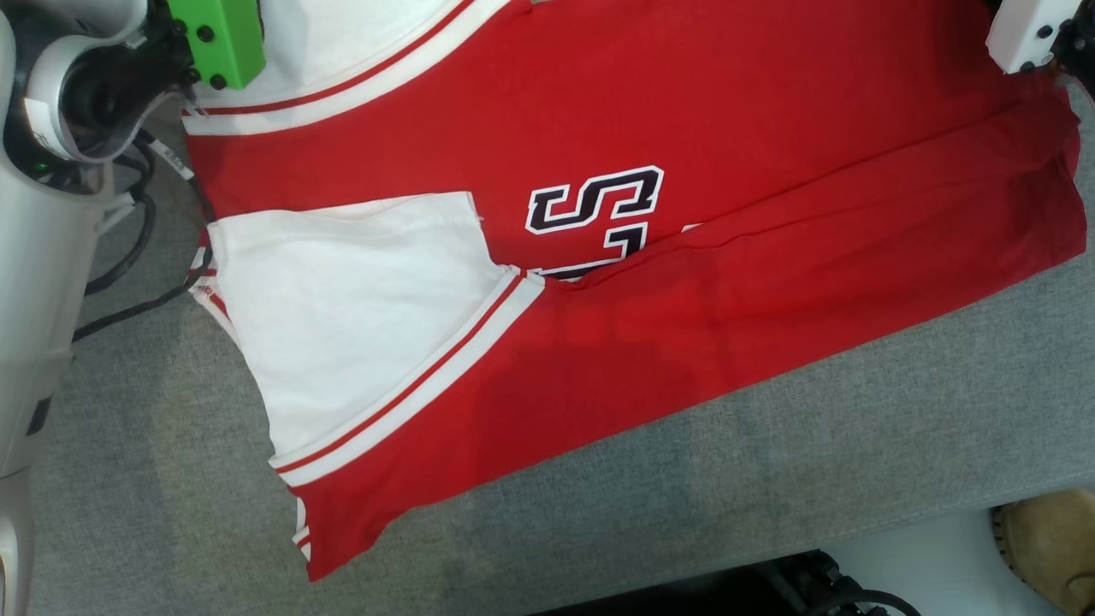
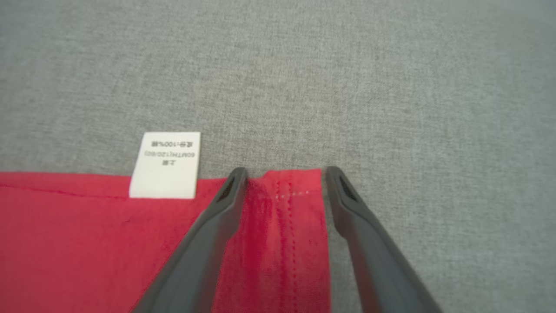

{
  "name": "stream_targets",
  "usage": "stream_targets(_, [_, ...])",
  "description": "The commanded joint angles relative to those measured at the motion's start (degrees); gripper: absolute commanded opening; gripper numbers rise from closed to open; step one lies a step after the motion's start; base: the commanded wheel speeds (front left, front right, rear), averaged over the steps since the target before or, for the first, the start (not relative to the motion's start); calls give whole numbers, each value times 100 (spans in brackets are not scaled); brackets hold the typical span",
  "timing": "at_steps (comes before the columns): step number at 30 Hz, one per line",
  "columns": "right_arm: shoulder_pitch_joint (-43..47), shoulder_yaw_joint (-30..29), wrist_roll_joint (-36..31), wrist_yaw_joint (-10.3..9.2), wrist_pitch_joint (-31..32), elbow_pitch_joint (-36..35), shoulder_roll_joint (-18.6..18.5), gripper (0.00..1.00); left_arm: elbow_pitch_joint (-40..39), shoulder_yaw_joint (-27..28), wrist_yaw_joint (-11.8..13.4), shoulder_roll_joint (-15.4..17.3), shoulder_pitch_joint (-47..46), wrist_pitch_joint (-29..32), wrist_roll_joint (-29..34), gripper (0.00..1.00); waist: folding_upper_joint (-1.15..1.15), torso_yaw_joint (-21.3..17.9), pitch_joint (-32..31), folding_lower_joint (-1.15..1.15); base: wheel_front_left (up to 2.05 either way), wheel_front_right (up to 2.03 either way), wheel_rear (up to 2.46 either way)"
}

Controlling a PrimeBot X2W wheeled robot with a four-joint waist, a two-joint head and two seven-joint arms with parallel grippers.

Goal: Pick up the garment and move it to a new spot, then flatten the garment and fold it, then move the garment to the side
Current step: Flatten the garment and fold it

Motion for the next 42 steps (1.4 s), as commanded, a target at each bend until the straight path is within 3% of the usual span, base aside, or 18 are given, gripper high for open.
stream_targets(1, [123, 134, 57, 2, 7, 124, 11, 14, 26, -34, -61, -40, 136, 14, -84, 0, 0, 22, -55, -1, 0, 0, 0])
stream_targets(2, [134, 194, 118, 1, 14, 140, 2, 0, 6, -14, -92, -45, 148, -18, -121, 0, 0, 33, -93, -1, 0, 0, 0])
stream_targets(10, [213, 376, 497, -3, -433, 74, -163, 0, -382, 251, -220, -125, 473, -326, -512, 0, 0, 111, -530, -1, 0, 0, 0])
stream_targets(15, [429, 516, 586, -3, -930, -32, -373, 0, -1043, 417, -227, -3, 933, -456, -738, 0, 0, 140, -875, -1, 0, 0, 0])
stream_targets(20, [757, 665, 694, -3, -1374, 52, -496, 0, -2099, 469, -42, 106, 1758, -561, -888, 0, 0, 154, -1181, -1, 0, 0, 0])
stream_targets(30, [1426, 1365, 975, -3, -2679, -279, -912, 0, -4399, 665, 651, 480, 4278, -1164, -884, 0, 0, 150, -1314, -1, 0, 0, 0])
stream_targets(36, [1582, 1929, 985, -3, -3431, -306, -1284, 0, -4760, 672, 815, 392, 5430, -1693, -875, 0, 0, 188, -1314, -1, 0, 0, 0])
stream_targets(42, [1677, 2420, 982, -4, -3866, -389, -1556, 0, -4592, 672, 702, 324, 5995, -2104, -858, 0, 0, 242, -1381, -1, 0, 0, 0])
